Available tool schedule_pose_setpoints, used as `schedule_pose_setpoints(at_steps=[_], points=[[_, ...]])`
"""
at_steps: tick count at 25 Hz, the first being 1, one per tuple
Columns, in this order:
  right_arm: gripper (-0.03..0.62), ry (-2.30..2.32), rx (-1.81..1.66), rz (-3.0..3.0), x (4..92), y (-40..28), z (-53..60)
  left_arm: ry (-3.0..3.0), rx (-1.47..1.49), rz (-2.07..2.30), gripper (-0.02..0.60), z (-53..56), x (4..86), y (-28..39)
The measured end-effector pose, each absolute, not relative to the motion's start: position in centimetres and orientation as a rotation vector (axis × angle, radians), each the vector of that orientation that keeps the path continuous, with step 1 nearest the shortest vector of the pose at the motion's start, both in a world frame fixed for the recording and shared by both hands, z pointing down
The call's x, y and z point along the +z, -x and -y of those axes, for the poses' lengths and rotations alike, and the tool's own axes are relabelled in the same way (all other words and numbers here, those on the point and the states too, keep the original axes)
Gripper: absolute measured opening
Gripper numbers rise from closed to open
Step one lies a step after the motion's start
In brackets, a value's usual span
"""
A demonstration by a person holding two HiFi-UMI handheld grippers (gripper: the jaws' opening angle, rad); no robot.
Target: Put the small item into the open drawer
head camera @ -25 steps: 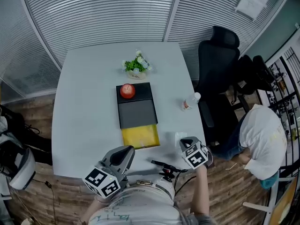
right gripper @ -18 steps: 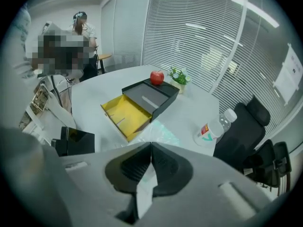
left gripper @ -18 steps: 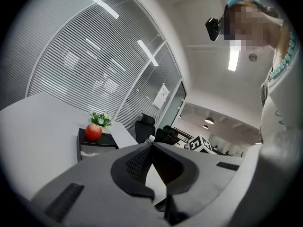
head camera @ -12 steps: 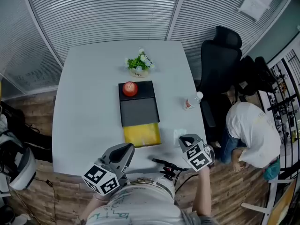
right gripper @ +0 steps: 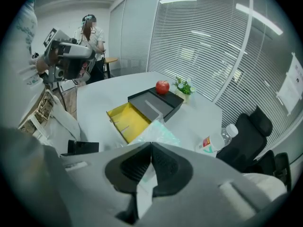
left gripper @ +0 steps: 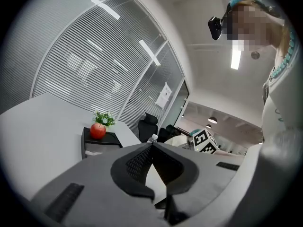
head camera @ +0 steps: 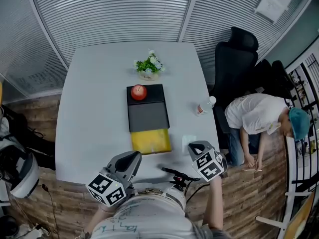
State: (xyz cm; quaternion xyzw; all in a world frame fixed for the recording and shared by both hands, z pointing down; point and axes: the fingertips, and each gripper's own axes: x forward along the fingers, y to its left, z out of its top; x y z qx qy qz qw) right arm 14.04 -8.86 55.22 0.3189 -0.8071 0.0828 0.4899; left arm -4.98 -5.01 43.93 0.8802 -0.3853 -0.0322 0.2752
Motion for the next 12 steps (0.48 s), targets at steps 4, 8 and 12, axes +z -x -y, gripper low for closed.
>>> schedule_pose_setpoints(at_steps=[4,8,12], points=[[0.005,-0.753,0.188,1.943,55.5,-14.0,8.7,-2.358,-0.089,1.051,-0.003,4.7,44.0,5.3],[0.005,-0.742,0.186,1.939,55.7,-13.9,8.7,-2.342,-0.095,1.065,-0.003,4.5,44.3,5.7],[0.005,-0.727,0.175,1.944,55.6,-13.4,8.8,-2.322,-0.113,1.078,-0.003,4.2,44.1,6.2]])
